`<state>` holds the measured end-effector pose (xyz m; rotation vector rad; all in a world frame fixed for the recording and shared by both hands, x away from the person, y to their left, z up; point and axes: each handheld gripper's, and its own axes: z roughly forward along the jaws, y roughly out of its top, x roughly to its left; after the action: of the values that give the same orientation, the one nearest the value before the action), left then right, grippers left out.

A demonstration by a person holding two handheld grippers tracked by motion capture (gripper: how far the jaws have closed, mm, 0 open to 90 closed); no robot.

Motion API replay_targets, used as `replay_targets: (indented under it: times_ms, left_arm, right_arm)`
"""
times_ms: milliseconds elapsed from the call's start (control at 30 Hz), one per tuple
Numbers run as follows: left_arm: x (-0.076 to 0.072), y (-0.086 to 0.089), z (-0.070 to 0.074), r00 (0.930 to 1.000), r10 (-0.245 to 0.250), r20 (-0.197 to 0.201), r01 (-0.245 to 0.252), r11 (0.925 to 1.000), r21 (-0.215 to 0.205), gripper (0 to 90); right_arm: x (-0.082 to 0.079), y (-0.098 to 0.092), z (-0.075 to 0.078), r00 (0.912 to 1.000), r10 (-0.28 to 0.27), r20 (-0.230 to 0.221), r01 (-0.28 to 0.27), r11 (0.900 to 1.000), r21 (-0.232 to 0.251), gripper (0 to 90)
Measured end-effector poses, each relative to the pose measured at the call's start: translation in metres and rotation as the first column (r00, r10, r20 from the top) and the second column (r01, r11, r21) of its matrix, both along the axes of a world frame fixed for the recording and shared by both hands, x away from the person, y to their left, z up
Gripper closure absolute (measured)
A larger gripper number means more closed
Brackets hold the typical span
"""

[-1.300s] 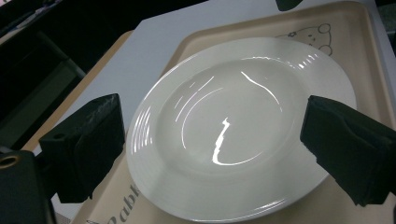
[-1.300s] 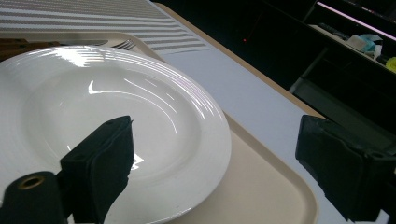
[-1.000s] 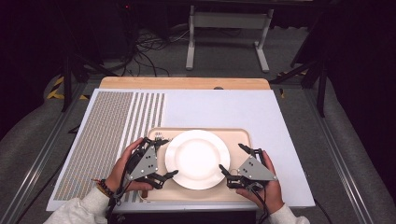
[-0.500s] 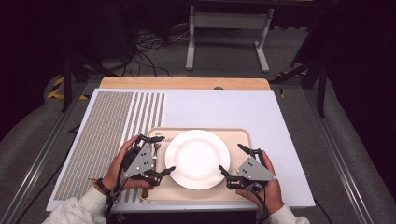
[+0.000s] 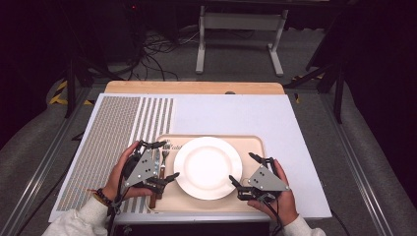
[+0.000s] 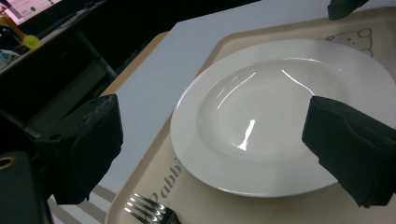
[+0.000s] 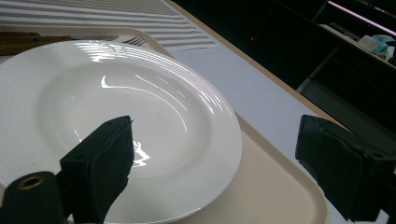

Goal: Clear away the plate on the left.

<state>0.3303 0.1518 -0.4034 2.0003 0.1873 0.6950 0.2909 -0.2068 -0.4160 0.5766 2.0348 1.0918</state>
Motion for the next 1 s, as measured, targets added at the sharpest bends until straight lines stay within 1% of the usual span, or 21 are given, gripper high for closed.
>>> replay_targets:
  times_ms: [67, 133, 167, 300, 333, 367, 400, 500, 533, 633, 733, 767, 867, 1000]
  left_arm:
    - [-0.001, 0.002, 0.0, 0.9999, 0.012, 0.0, -0.012, 0.9999, 0.002, 6.5]
    - [0.0, 0.003, 0.0, 0.9999, 0.011, 0.003, -0.011, 0.9999, 0.0, 6.5]
    - [-0.001, 0.005, 0.0, 0.9998, 0.019, 0.001, -0.019, 0.9998, 0.002, 6.6]
    - [-0.001, 0.009, 0.001, 0.9996, 0.027, 0.008, -0.027, 0.9996, 0.002, 6.7]
    - [-0.001, 0.01, 0.001, 0.9995, 0.033, 0.001, -0.033, 0.9995, -0.001, 6.7]
    - [-0.001, 0.012, 0.001, 0.9994, 0.032, 0.012, -0.032, 0.9995, 0.001, 6.7]
    - [-0.002, 0.013, 0.002, 0.9993, 0.037, 0.008, -0.037, 0.9993, -0.003, 6.7]
    - [-0.003, 0.017, 0.002, 0.9989, 0.047, 0.01, -0.047, 0.9989, -0.005, 6.8]
    - [-0.003, 0.02, 0.003, 0.9986, 0.05, 0.016, -0.05, 0.9987, -0.006, 6.8]
    - [-0.004, 0.024, 0.002, 0.9982, 0.058, 0.018, -0.058, 0.9983, 0.0, 6.9]
    - [-0.005, 0.027, 0.002, 0.9979, 0.064, 0.014, -0.064, 0.998, -0.002, 6.9]
    - [-0.006, 0.031, 0.002, 0.9975, 0.068, 0.016, -0.068, 0.9976, -0.007, 6.9]
    - [-0.007, 0.034, 0.002, 0.9967, 0.079, 0.021, -0.079, 0.9969, 0.0, 6.9]
    - [-0.008, 0.041, 0.0, 0.996, 0.089, 0.013, -0.089, 0.9961, -0.005, 6.9]
  right_arm:
    - [0.0, 0.0, 0.0, 1.0, 0.001, 0.0, -0.001, 1.0, -0.002, 12.6]
    - [0.0, 0.0, 0.0, 1.0, 0.002, 0.0, -0.002, 1.0, -0.003, 12.6]
    - [0.0, 0.0, 0.0, 1.0, 0.002, 0.0, -0.002, 1.0, -0.003, 12.6]
    - [0.0, 0.001, 0.0, 1.0, 0.003, 0.0, -0.003, 1.0, -0.003, 12.6]
    - [0.0, 0.0, 0.0, 1.0, 0.003, -0.001, -0.003, 1.0, -0.002, 12.6]
    - [0.0, 0.0, 0.0, 1.0, 0.003, -0.001, -0.003, 1.0, -0.001, 12.6]
    - [0.0, 0.0, 0.0, 1.0, 0.003, 0.0, -0.003, 1.0, -0.002, 12.6]
    - [0.0, 0.0, 0.0, 1.0, 0.001, 0.003, -0.001, 1.0, -0.002, 12.6]
    - [-0.001, 0.0, 0.0, 1.0, 0.0, 0.003, 0.0, 1.0, 0.001, 12.6]
    - [-0.001, 0.0, 0.0, 1.0, -0.001, 0.003, 0.001, 1.0, 0.003, 12.6]
    - [0.0, 0.0, 0.0, 1.0, -0.003, 0.002, 0.003, 1.0, 0.002, 12.6]
    - [0.0, 0.0, 0.0, 1.0, -0.003, 0.002, 0.003, 1.0, 0.003, 12.6]
    - [0.0, 0.0, 0.0, 1.0, -0.006, 0.003, 0.006, 1.0, 0.005, 12.3]
    - [0.0, -0.001, 0.0, 1.0, -0.01, 0.002, 0.01, 1.0, 0.01, 11.7]
